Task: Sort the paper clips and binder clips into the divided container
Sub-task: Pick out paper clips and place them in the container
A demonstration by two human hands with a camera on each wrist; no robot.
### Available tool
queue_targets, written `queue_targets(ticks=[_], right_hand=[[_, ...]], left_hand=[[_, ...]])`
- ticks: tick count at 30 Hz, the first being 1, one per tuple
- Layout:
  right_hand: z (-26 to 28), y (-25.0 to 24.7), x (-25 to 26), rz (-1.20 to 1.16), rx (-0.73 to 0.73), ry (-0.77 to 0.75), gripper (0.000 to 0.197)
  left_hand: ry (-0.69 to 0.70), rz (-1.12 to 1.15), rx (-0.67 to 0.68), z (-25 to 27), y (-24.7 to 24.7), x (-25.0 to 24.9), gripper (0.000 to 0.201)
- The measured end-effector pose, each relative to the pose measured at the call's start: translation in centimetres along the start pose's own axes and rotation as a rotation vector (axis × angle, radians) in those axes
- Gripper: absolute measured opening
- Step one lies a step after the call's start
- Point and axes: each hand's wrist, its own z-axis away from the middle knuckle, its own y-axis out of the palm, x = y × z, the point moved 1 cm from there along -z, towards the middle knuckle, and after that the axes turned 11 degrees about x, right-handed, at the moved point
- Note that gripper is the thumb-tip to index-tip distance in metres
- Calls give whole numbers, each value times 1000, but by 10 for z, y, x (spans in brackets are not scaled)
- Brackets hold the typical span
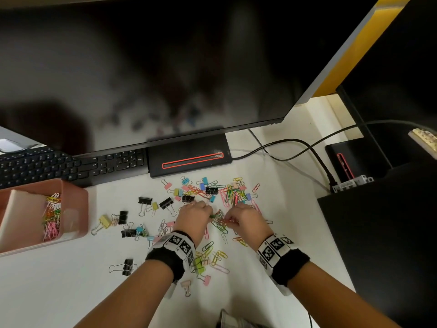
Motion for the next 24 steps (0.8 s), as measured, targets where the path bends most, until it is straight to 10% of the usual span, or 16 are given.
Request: queue_targets(ticks=[14, 24], right_hand=[[2, -12, 19, -91, -73, 21, 12], [-32, -31, 207, -127, -165, -428, 5]], left_hand=[[42, 450, -299, 67, -45, 30, 14], [-390, 702, -618, 208, -108, 154, 2]])
